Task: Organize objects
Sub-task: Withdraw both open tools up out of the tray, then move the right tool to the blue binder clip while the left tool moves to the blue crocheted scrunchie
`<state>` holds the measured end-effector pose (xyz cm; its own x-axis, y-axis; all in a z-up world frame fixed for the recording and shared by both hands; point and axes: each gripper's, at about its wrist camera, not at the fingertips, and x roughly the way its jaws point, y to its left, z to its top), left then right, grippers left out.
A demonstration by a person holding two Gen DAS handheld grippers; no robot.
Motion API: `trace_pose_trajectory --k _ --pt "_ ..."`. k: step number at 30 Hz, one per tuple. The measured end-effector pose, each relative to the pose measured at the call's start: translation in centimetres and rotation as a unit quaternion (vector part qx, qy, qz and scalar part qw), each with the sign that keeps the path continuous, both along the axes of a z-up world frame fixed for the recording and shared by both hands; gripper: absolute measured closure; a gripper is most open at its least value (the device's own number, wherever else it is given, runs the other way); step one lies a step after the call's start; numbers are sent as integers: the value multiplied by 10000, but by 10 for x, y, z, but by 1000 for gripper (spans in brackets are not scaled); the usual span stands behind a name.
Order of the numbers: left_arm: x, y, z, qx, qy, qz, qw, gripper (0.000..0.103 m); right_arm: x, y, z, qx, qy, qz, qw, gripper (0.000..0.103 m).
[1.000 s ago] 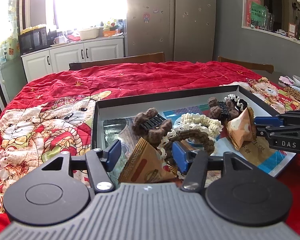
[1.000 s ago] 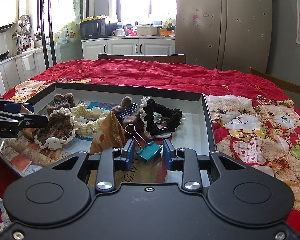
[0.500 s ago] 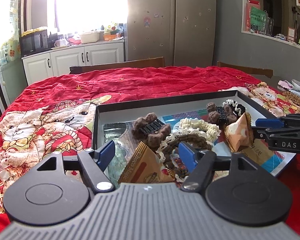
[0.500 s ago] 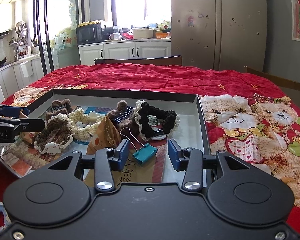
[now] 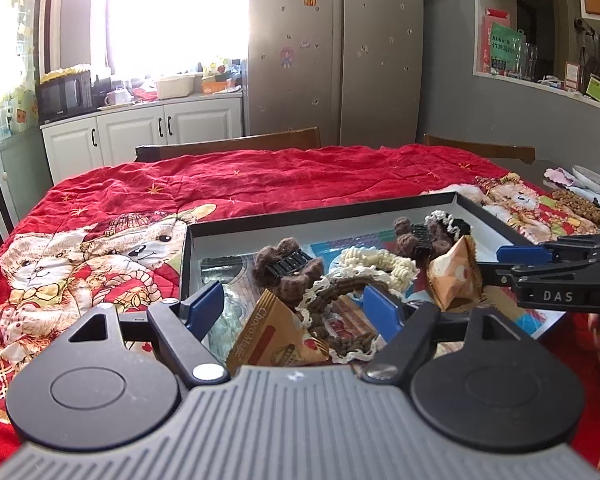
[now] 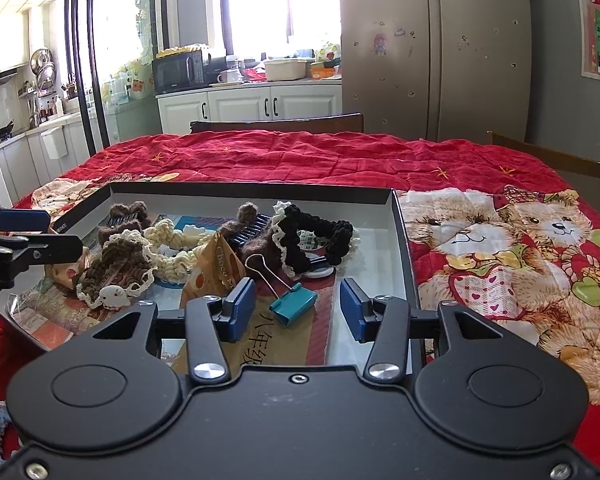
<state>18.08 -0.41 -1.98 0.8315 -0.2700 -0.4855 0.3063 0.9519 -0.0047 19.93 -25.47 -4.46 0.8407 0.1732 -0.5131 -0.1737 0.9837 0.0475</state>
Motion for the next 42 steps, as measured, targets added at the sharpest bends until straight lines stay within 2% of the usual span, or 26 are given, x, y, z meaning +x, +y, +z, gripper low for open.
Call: trace_pose_trajectory --k 23,34,42 --pt "-47 -9 16 85 -248 -229 9994 12 -35 2 24 82 -257 202 9994 53" --pt "-83 -10 16 81 -160 -713 9973 9 -72 11 34 94 -220 384 9990 52" --pt "-113 -15 6 137 67 -1280 9917 9 -100 18 33 130 -65 564 9983 52"
